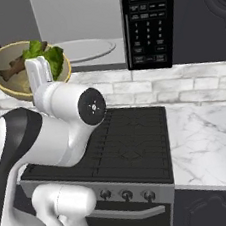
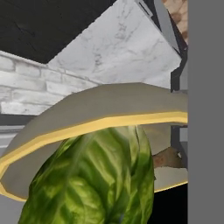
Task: The microwave is finished heating the fish and lettuce. Take the bowl containing the food and place it on the dining counter.
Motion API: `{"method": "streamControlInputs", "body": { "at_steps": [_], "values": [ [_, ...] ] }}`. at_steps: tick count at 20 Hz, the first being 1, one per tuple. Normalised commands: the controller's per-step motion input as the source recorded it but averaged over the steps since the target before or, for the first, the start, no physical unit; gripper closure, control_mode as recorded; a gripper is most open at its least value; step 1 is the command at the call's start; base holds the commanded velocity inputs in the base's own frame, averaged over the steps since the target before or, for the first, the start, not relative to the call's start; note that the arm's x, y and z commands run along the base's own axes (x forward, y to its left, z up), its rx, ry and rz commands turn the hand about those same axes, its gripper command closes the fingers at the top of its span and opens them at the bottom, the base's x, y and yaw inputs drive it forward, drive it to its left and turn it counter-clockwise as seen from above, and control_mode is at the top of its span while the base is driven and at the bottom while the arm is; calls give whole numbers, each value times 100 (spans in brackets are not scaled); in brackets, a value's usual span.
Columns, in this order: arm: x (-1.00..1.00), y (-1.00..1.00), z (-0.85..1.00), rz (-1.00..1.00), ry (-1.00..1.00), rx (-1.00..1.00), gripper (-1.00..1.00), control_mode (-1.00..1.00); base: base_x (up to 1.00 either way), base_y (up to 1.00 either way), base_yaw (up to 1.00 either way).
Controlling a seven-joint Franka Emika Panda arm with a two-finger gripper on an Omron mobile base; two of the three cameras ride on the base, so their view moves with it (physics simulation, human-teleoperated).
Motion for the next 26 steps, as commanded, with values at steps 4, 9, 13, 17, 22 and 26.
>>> {"method": "streamControlInputs", "body": {
  "at_steps": [4,9,13,17,22,26],
  "values": [
    [-1,0,0,-1,0,0,100,-100,0,0,0],
    [0,0,0,0,0,0,100,-100,0,0,0],
    [0,0,0,0,0,0,100,-100,0,0,0],
    [0,-1,0,0,0,0,100,100,-9,-22,5],
    [0,0,0,0,0,0,100,100,-64,-68,31],
    [0,0,0,0,0,0,100,100,-83,-62,61]
  ]
}}
